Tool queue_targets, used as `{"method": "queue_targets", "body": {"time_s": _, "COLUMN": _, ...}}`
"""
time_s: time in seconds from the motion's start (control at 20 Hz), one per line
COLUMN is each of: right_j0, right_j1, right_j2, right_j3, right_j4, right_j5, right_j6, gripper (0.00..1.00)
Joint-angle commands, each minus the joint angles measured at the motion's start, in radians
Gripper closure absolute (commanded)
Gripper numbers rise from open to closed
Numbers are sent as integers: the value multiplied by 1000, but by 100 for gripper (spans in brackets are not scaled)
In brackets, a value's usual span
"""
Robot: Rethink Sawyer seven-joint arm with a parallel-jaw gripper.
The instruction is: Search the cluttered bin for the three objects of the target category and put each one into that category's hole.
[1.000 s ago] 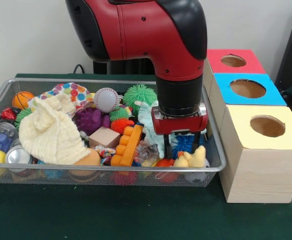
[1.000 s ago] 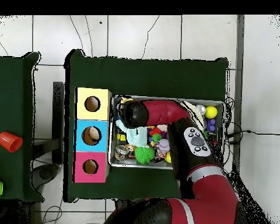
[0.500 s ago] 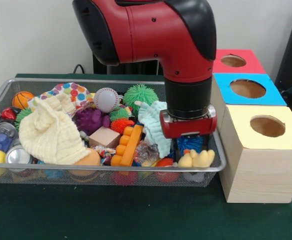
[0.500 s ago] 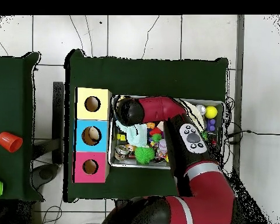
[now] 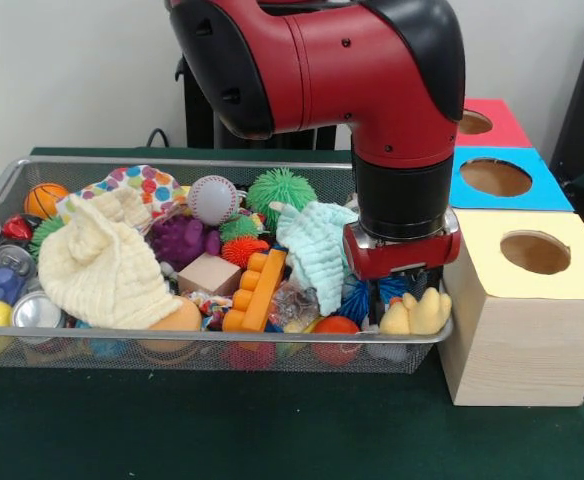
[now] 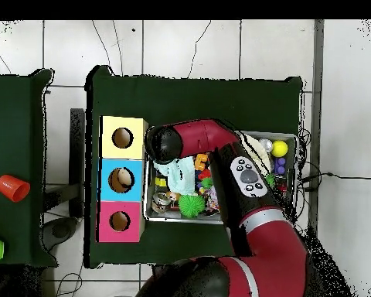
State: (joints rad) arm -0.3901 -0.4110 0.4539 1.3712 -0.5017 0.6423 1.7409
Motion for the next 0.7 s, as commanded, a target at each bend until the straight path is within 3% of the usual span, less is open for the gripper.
{"method": "queue_targets", "body": {"time_s": 0.05, "right_j0": -25, "right_j1": 46, "right_j2": 168, "right_j3": -48, "right_j4": -59, "right_j5": 85, "right_j6": -384, "gripper": 0}}
{"method": "queue_targets", "body": {"time_s": 0.7, "right_j0": -68, "right_j1": 75, "right_j2": 183, "right_j3": -45, "right_j4": -80, "right_j5": 20, "right_j6": -304, "gripper": 0}}
